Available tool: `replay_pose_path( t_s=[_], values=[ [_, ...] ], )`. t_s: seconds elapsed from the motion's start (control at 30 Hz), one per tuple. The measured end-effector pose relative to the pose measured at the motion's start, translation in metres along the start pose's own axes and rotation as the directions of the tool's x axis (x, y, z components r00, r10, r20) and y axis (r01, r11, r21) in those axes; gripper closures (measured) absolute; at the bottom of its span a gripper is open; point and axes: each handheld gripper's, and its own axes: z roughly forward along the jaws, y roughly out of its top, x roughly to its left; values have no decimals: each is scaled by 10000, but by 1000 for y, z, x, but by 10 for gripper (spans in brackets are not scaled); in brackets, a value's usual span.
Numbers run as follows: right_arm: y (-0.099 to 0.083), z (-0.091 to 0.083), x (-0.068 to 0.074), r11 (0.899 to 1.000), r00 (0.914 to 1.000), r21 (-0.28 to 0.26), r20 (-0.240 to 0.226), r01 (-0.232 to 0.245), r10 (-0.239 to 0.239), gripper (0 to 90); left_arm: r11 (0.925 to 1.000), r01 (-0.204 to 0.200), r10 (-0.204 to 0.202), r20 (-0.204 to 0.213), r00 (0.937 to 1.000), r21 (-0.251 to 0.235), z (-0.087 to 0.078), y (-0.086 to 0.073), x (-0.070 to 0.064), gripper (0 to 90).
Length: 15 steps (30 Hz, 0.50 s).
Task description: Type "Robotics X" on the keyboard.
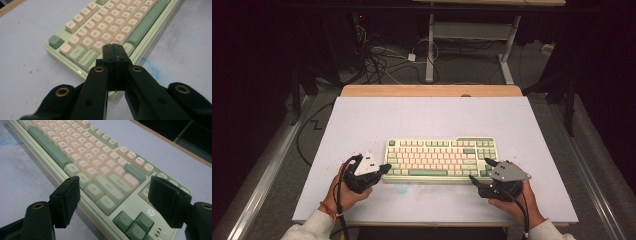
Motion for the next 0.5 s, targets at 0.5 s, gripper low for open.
replay_pose_path(
  t_s=[0.5],
  values=[
    [-2,5,7,9994,9993,197,-256,293,-288,259,9945,-634,550,997,9935,831,48,40,-10,875]
  ],
)
